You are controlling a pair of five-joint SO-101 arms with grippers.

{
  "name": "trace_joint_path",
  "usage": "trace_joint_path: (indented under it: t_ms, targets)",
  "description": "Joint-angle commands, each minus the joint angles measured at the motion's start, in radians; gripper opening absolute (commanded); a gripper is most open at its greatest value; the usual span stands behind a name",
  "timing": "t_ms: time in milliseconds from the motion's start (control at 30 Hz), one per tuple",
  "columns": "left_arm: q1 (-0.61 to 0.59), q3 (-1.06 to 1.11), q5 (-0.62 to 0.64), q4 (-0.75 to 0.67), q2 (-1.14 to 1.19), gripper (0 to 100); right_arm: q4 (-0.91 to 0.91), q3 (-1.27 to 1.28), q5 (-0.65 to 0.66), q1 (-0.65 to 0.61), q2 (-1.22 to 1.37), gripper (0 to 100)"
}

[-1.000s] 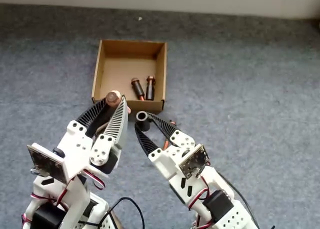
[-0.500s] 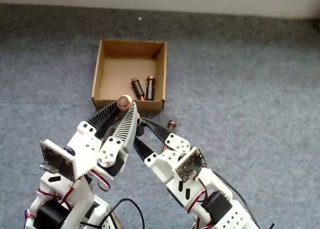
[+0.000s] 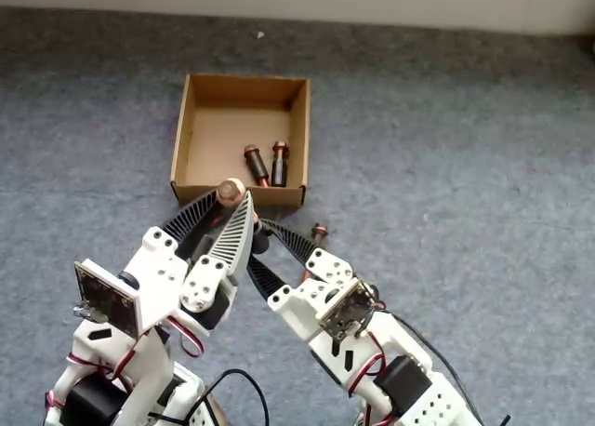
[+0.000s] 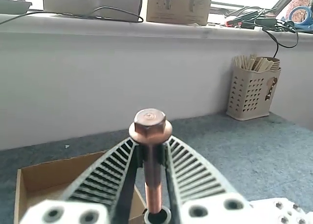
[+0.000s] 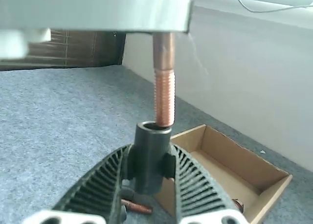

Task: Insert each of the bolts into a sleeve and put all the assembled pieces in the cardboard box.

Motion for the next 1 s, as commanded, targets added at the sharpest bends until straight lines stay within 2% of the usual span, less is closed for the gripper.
trace_joint_path:
  t_ms: [0, 300, 567, 833, 967]
  targets:
    - [0.018, -0.013, 0.014, 0.025, -0.005, 0, -0.008, 0.143, 0.014, -0.005, -0.015, 0.5]
    - [0.019, -0.041, 0.014, 0.091, -0.005, 0, -0.056, 0.147, 0.014, 0.038, -0.015, 0.5]
    - [0.119, -0.035, -0.055, 0.123, -0.002, 0, -0.059, 0.147, 0.014, 0.036, -0.015, 0.5]
    - [0.01, 0.067, -0.055, 0.083, 0.001, 0, -0.059, 0.143, 0.015, 0.033, -0.015, 0.5]
    - [-0.002, 0.097, -0.055, 0.058, 0.001, 0, -0.059, 0.143, 0.015, 0.036, -0.015, 0.5]
